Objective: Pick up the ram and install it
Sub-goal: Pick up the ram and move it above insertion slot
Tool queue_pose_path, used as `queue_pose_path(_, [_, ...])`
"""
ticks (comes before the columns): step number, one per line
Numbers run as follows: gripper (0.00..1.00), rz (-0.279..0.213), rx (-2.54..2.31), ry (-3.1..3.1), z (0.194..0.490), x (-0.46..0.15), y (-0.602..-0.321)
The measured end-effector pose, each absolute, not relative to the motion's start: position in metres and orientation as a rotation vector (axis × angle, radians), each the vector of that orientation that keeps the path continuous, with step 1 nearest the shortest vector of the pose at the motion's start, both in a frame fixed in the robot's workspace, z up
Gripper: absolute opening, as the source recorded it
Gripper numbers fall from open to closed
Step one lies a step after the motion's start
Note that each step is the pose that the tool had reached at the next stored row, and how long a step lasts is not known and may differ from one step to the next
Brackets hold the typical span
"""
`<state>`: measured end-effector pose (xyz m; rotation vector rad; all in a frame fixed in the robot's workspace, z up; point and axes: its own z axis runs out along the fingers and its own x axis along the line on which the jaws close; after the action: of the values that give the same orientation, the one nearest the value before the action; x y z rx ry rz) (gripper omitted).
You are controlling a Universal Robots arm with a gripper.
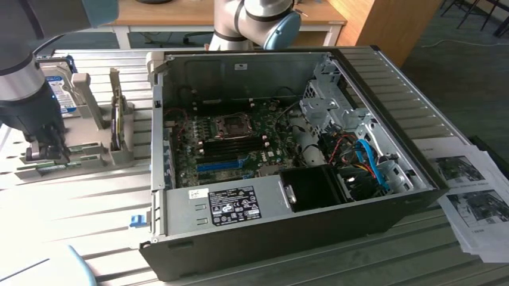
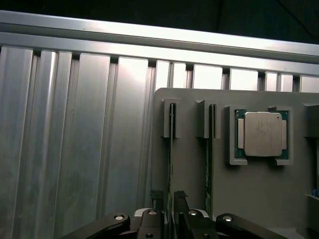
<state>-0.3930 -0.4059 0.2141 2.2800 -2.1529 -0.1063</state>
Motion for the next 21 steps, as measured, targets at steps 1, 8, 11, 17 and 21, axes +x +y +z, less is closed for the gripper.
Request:
queue_pose_path(1, [0.22, -0.106, 2.280, -2.153, 0.2141, -0.3931, -0.4053])
queue_pose_path(8, [0.22, -0.106, 2.280, -2.153, 0.2142, -0.3912, -0.4046])
queue_pose_path(11, [0.22, -0.106, 2.280, -2.153, 0.2141, -0.3878, -0.4046])
queue_pose_path(17, [0.22, -0.106, 2.280, -2.153, 0.2140, -0.3848, -0.4046])
queue_pose_path(21, [0.22, -0.106, 2.280, -2.153, 0.2135, -0.3847, -0.4046])
